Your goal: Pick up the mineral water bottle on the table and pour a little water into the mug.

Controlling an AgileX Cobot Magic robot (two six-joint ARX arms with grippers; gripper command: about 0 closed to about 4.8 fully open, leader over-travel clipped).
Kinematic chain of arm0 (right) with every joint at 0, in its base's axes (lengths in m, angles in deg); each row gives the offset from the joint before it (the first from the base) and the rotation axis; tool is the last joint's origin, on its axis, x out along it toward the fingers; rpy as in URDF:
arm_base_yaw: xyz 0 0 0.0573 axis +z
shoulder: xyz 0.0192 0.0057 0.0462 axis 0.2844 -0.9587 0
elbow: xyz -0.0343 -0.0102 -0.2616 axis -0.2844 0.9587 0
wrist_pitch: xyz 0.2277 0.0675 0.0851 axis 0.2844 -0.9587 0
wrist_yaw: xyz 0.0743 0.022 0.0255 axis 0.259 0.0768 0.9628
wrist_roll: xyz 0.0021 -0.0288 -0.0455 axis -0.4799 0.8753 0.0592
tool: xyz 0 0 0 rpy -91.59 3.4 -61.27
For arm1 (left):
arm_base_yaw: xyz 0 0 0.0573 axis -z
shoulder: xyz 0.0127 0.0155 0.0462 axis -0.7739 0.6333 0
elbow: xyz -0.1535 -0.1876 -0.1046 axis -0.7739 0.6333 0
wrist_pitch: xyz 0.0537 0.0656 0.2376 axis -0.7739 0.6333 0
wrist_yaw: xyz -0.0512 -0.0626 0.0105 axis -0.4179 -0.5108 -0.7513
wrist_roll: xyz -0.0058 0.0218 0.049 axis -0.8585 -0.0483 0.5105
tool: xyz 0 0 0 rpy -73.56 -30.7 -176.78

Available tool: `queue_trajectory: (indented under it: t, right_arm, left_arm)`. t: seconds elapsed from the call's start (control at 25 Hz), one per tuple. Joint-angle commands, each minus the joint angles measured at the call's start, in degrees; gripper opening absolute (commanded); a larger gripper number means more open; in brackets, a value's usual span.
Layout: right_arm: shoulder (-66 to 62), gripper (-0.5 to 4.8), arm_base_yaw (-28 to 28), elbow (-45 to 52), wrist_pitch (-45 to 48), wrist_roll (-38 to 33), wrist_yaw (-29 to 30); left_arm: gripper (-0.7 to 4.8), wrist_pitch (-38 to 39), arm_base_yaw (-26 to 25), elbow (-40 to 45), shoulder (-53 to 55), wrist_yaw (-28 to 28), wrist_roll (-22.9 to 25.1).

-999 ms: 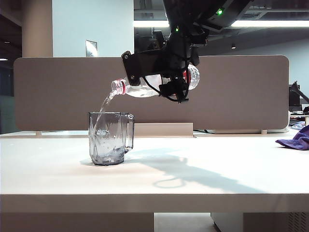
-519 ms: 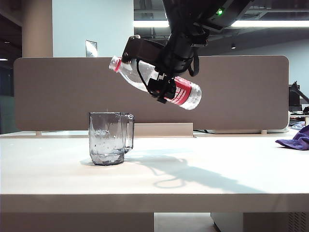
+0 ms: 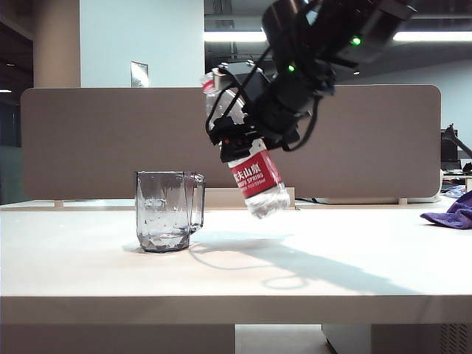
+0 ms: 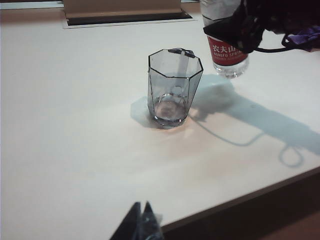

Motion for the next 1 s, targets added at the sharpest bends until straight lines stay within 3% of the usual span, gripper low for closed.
queue_trajectory:
  t: [0.04,0.36,1.0]
  right_arm:
    - [1.7,3.05,-0.2,4.2,9.6,-6.6,1.4]
    - [3.6,3.05,-0.3,16.0,29.6,-19.4,2.3]
    - [3.1,3.05,-0.5,25.8,36.9,-21.9,2.1]
  left_arm:
    - [-0.03,-0.5,0.0,-0.3,0.0,0.2,0.0]
    - [-0.03,-0.5,0.0,-0.3,0.0,0.1,0.0]
    - [-0.03,-0.5,0.0,-0.3,0.0,0.2,0.0]
